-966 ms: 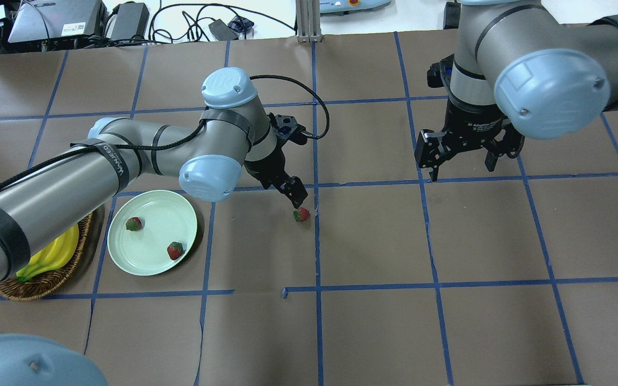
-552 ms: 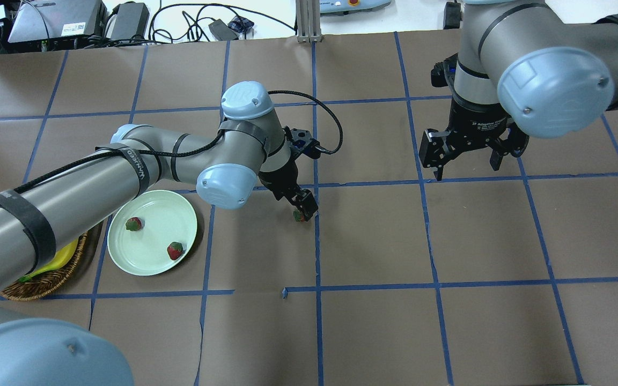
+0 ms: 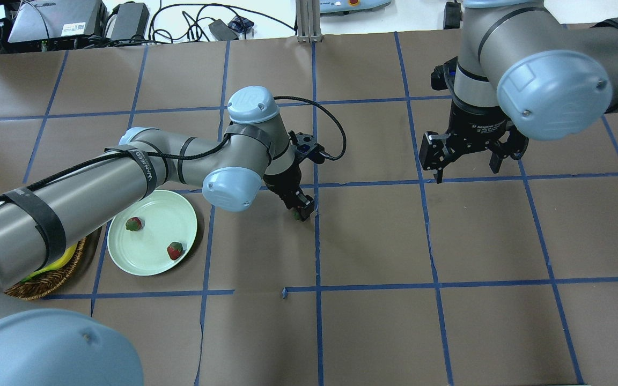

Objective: Collect all strawberries into plate

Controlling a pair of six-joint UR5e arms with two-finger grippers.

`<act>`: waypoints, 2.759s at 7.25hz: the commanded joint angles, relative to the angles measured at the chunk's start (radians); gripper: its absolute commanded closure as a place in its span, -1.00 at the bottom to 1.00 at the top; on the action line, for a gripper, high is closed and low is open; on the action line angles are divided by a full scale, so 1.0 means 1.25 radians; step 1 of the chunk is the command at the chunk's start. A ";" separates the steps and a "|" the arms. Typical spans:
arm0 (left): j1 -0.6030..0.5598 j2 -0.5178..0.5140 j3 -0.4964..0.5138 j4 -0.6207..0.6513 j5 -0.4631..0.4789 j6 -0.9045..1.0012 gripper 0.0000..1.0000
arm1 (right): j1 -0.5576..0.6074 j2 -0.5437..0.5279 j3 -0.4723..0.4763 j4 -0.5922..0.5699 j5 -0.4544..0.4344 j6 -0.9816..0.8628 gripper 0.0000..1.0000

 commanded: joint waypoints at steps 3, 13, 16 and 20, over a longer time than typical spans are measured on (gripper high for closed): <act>0.007 0.046 0.006 -0.006 0.022 0.003 1.00 | -0.001 0.006 0.001 -0.009 0.000 0.000 -1.00; 0.337 0.126 -0.055 -0.230 0.260 0.179 -0.99 | 0.001 0.007 -0.001 -0.022 0.004 -0.004 -1.00; 0.348 0.147 -0.009 -0.223 0.274 0.005 -1.00 | 0.000 0.007 -0.010 -0.018 0.002 -0.006 -1.00; 0.334 0.193 0.060 -0.219 0.283 -0.246 -1.00 | -0.003 -0.004 -0.068 0.037 0.031 0.010 -1.00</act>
